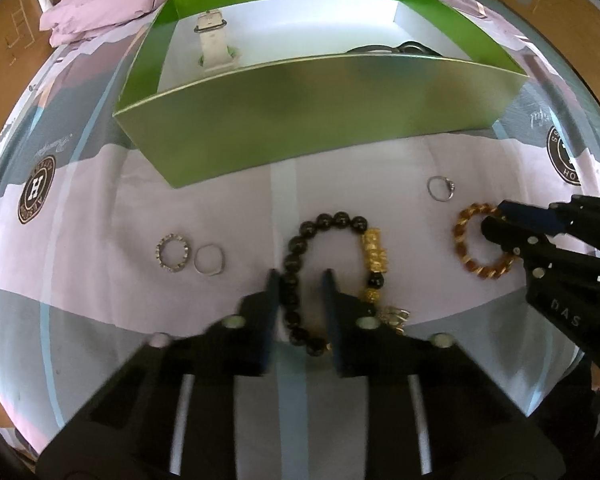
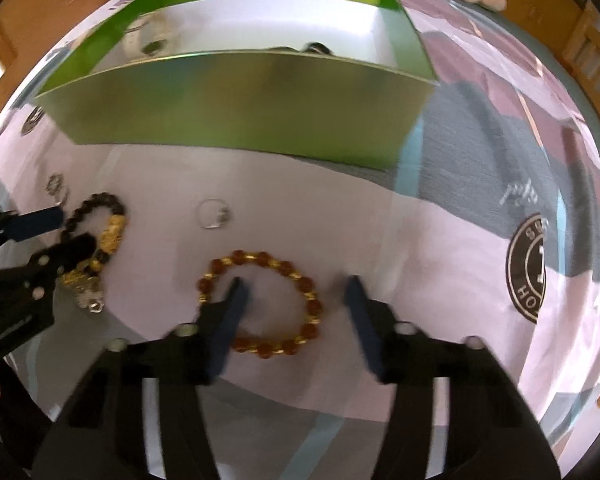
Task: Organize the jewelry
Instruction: 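Grasp the black-bead gold-charm bracelet with the left tool while the right tool grasps the red-bead bracelet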
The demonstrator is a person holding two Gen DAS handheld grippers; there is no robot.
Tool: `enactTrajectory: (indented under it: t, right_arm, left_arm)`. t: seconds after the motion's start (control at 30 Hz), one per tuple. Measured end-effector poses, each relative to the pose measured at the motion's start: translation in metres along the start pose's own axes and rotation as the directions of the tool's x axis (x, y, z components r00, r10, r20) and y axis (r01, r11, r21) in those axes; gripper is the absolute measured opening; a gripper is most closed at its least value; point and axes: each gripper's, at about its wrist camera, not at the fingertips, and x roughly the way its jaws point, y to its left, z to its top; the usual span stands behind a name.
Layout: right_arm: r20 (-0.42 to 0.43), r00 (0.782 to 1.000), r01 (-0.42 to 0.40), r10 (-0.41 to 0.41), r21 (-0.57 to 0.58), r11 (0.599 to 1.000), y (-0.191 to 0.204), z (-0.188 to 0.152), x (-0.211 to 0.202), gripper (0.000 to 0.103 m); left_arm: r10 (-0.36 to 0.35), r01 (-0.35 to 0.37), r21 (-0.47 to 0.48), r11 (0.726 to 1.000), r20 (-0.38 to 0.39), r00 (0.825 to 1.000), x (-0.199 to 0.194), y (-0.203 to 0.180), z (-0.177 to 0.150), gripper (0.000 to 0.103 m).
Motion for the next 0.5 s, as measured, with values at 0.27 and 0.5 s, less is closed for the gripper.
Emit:
enactTrajectory:
  t: [0.27, 0.5]
  right_arm:
    - [0.024, 0.999, -0.046, 0.046, -0.009, 0.999, 0.005, -0.003, -0.004, 0.010]
    - [0.058, 0.996, -0.065, 0.065, -0.005, 0.998, 0.004, 0.004, -0.007, 0.009]
  left_arm:
    - [-0.008, 0.008, -0.030, 1.000, 0.009, 1.000, -0.004, 0.004, 0.001, 0.009]
    - [0.010, -0.006, -0.069, 0.998, 0.057, 0.998, -0.017, 0.015, 0.004, 0.010]
